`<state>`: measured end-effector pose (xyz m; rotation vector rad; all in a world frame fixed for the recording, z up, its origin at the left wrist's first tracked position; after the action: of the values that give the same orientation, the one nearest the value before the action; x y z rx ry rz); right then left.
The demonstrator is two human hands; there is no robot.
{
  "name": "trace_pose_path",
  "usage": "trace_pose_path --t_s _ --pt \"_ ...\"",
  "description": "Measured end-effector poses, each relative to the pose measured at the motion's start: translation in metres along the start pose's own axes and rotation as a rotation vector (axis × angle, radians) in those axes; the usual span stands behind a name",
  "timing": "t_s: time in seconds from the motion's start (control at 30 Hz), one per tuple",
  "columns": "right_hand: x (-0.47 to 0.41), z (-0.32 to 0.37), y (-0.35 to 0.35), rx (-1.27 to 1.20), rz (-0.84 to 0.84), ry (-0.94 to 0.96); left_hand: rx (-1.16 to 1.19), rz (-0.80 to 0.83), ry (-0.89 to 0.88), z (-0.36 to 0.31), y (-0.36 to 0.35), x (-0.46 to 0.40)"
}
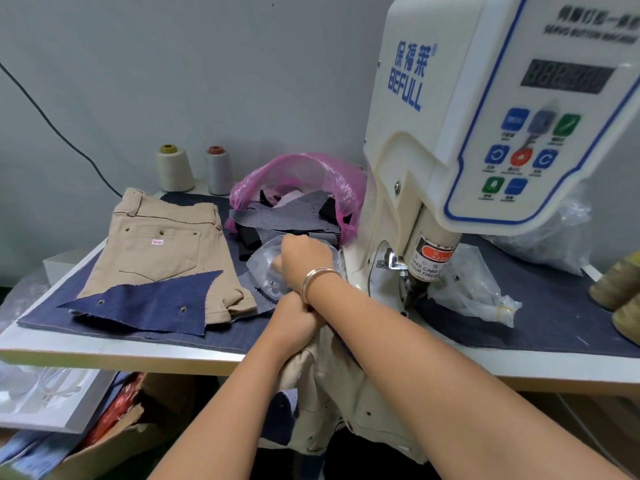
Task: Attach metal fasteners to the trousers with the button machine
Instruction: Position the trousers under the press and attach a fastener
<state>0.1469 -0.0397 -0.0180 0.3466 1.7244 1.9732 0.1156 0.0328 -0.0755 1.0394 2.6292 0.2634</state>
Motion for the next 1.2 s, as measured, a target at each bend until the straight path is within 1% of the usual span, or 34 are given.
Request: trace_pose_path --t_s 0.07,0.13,0.2,0.27,0.37,0.5,0.63,0.83,1.03,1.2 --pt "0.017 -0.010 0.009 -0.237 -0.117 -0.009 0.008 0.020 -0.028 0.000 0.000 -0.001" --pt "0.040 -0.021 0.013 -0.512 -0.174 -0.007 0.009 0.026 -0.047 0.000 0.002 -0.001" --pt "0.061 -0.035 0.010 -0.691 -0.145 -0.050 -0.007 0.044 -0.078 -0.003 0.001 -0.001" --pt "0.075 -0.051 0.002 -0.821 -0.092 -0.132 0.020 0.067 -0.116 -0.003 -0.002 0.000" --pt "0.084 -0.063 -0.003 -0.982 -0.081 -0.195 0.053 0.093 -0.146 -0.004 -0.004 0.001" --pt "0.085 -0.061 -0.009 -0.968 -0.085 -0.197 0.045 0.072 -0.136 -0.002 -0.003 0.002" --pt "0.086 -0.063 -0.018 -1.057 -0.105 -0.256 0.012 0.064 -0.131 -0.002 -0.003 0.002" --pt "0.093 -0.065 -0.024 -1.044 -0.261 -0.163 0.026 0.068 -0.128 -0.006 -0.004 0.004" --pt "0.094 -0.063 -0.025 -0.980 -0.334 -0.093 -0.001 0.063 -0.112 -0.003 -0.003 0.003" --pt "0.096 -0.062 -0.025 -0.988 -0.357 -0.099 0.011 0.083 -0.098 -0.004 -0.002 0.005"
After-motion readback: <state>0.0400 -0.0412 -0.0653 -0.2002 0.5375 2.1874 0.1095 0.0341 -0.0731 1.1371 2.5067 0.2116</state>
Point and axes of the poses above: each hand's wrist, its own x-axis away from the middle knuckle, its own y-axis out of the back of the hand, z = x × y, the point moved 3 cm from there along -x, towards the middle knuckle, and after that the axes turned 8 degrees about -y, right-handed, at the moved point
